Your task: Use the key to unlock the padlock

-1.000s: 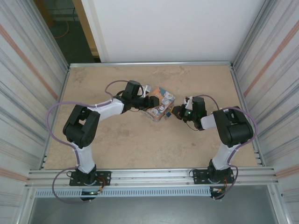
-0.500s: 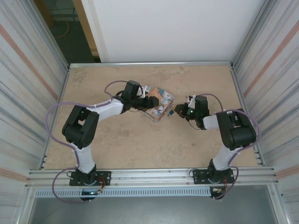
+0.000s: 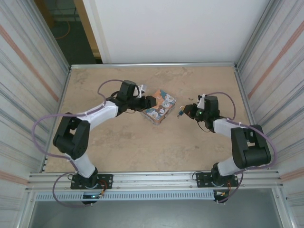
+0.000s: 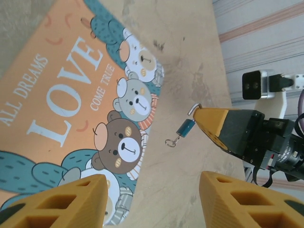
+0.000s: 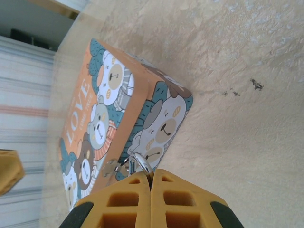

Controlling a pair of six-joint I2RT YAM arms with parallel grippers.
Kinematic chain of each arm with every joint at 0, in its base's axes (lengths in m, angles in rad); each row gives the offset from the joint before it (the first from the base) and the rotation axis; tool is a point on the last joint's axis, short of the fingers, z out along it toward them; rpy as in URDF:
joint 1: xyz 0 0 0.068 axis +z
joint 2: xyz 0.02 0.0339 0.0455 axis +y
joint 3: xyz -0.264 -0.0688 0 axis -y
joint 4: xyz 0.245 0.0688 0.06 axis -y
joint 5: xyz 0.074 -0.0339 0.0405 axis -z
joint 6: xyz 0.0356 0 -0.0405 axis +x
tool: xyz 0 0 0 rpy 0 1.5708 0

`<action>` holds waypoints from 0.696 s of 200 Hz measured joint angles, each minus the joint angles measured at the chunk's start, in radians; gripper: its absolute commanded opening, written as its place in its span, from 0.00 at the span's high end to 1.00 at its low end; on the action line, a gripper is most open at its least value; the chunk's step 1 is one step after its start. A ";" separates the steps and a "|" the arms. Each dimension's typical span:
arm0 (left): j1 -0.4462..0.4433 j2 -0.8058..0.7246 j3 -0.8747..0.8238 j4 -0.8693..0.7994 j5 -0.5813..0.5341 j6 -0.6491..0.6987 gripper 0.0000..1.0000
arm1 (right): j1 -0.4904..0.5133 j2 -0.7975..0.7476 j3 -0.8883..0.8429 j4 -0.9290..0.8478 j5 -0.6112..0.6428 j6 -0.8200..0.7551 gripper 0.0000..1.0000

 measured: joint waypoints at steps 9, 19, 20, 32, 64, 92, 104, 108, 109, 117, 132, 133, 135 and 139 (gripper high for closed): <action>0.000 -0.035 -0.014 0.000 -0.019 0.011 0.45 | 0.000 -0.023 0.005 -0.031 0.006 -0.016 1.00; 0.004 -0.071 -0.033 0.000 -0.039 0.025 0.44 | 0.000 -0.045 0.012 -0.061 0.017 -0.033 1.00; 0.004 -0.076 -0.036 0.000 -0.041 0.027 0.44 | 0.000 -0.050 0.013 -0.065 0.018 -0.035 1.00; 0.009 -0.120 -0.063 0.000 -0.069 0.042 0.44 | 0.000 -0.079 0.021 -0.105 0.026 -0.058 1.00; 0.027 -0.237 -0.134 -0.018 -0.142 0.091 0.41 | 0.000 -0.165 0.040 -0.219 0.053 -0.118 1.00; 0.051 -0.328 -0.177 -0.043 -0.201 0.140 0.40 | 0.000 -0.223 0.064 -0.318 0.077 -0.168 1.00; 0.068 -0.372 -0.203 -0.051 -0.222 0.159 0.39 | 0.001 -0.248 0.076 -0.364 0.090 -0.192 1.00; 0.072 -0.384 -0.211 -0.054 -0.228 0.163 0.39 | 0.001 -0.255 0.079 -0.379 0.093 -0.197 1.00; 0.074 -0.389 -0.215 -0.057 -0.231 0.164 0.39 | 0.001 -0.257 0.079 -0.381 0.094 -0.199 1.00; 0.086 -0.419 -0.235 -0.063 -0.244 0.172 0.38 | 0.001 -0.274 0.086 -0.413 0.099 -0.214 1.00; 0.112 -0.476 -0.275 -0.068 -0.266 0.187 0.37 | 0.003 -0.302 0.097 -0.466 0.107 -0.238 1.00; 0.114 -0.481 -0.278 -0.068 -0.269 0.188 0.37 | 0.003 -0.303 0.098 -0.468 0.108 -0.239 1.00; 0.118 -0.489 -0.284 -0.070 -0.271 0.188 0.37 | 0.003 -0.307 0.100 -0.476 0.108 -0.243 1.00; 0.126 -0.504 -0.294 -0.071 -0.276 0.191 0.36 | 0.003 -0.315 0.104 -0.492 0.111 -0.249 1.00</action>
